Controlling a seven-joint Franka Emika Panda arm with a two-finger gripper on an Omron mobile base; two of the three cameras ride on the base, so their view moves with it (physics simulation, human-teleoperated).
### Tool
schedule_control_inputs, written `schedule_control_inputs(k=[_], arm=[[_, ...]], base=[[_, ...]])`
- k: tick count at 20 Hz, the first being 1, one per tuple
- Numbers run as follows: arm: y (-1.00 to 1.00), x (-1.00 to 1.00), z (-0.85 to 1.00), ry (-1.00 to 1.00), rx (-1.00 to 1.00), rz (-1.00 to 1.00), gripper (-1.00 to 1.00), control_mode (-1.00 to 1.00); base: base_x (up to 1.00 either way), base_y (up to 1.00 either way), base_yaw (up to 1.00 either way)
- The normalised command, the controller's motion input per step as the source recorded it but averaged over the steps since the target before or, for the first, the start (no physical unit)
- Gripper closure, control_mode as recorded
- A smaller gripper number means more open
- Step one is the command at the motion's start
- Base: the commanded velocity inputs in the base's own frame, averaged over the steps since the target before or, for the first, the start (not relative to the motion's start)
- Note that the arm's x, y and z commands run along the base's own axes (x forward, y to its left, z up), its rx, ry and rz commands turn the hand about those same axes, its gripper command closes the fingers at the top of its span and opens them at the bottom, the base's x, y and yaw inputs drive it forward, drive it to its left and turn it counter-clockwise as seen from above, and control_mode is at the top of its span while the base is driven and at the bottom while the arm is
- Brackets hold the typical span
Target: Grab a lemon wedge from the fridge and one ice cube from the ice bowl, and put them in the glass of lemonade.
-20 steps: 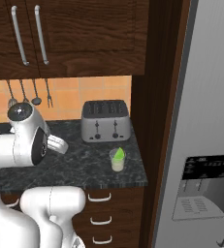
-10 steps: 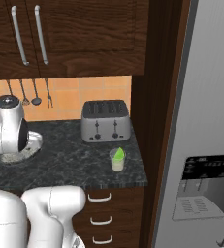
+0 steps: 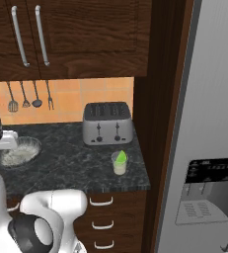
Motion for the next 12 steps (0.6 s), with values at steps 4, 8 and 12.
schedule_control_inputs(k=[4,8,12], arm=[[0.41,0.44,-0.33,0.06,-0.12,0.15,-1.00,-1.00],[0.00,0.77,-0.38,0.09,0.00,0.15,-1.00,-1.00],[0.09,0.55,-0.40,0.02,0.00,0.08,-1.00,-1.00]], base=[[0.00,0.00,0.00],[0.00,0.00,0.00],[0.00,0.00,0.00]])
